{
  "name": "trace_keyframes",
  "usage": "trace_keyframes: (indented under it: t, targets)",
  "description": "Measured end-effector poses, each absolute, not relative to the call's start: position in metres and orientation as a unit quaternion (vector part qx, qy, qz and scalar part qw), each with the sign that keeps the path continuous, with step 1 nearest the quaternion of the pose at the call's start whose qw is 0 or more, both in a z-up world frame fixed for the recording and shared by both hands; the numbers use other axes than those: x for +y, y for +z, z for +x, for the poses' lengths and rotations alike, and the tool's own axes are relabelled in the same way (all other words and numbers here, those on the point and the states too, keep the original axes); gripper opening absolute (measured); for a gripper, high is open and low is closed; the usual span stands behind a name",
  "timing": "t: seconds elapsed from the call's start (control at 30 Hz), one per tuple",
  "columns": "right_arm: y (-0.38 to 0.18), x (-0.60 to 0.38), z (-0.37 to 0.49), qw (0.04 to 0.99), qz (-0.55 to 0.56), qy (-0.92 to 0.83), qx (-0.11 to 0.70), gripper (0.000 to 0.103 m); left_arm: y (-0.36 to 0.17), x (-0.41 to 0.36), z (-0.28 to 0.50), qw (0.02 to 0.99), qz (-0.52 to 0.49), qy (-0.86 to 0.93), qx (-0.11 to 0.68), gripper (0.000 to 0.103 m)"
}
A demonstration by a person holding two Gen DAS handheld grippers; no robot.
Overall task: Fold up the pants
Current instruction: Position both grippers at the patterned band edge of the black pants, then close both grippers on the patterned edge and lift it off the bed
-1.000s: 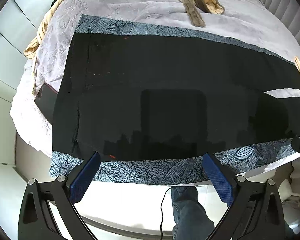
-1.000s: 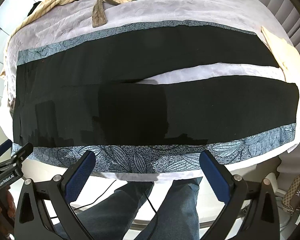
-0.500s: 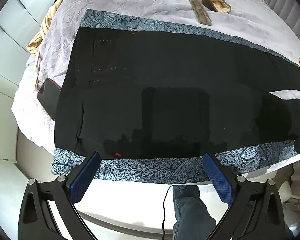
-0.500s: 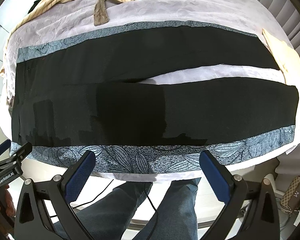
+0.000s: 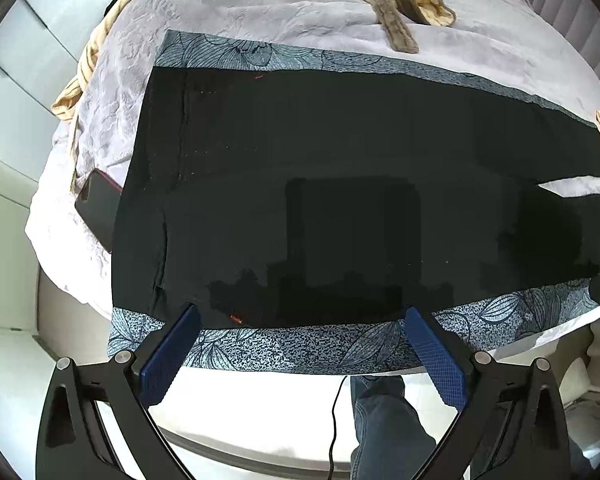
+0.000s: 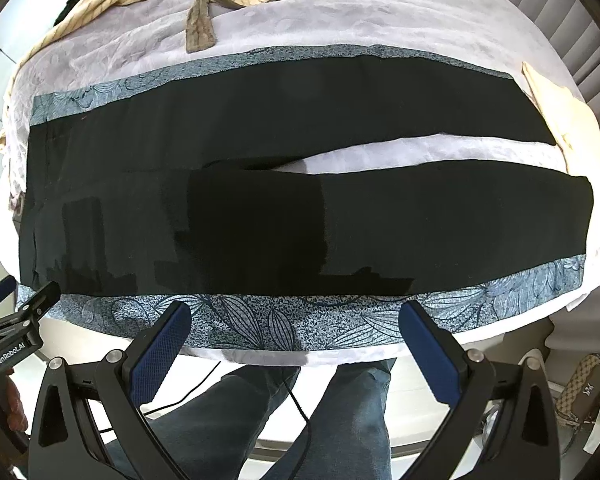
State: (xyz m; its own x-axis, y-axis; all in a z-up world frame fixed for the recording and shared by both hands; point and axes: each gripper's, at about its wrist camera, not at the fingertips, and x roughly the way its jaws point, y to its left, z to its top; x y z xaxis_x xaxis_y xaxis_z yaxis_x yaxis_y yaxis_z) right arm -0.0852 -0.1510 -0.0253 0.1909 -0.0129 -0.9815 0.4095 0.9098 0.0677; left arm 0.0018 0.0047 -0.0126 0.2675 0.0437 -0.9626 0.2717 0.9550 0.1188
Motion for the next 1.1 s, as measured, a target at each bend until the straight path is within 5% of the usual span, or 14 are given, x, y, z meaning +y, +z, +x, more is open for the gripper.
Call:
trace_keyframes:
  t: [1.1]
  targets:
    - [-0.039, -0.155, -0.084, 0.744, 0.176, -0.146, 0.628, 0.103, -0.027, 0.012, 0.004, 0.772, 0.108, -0.054, 0.624, 0.103]
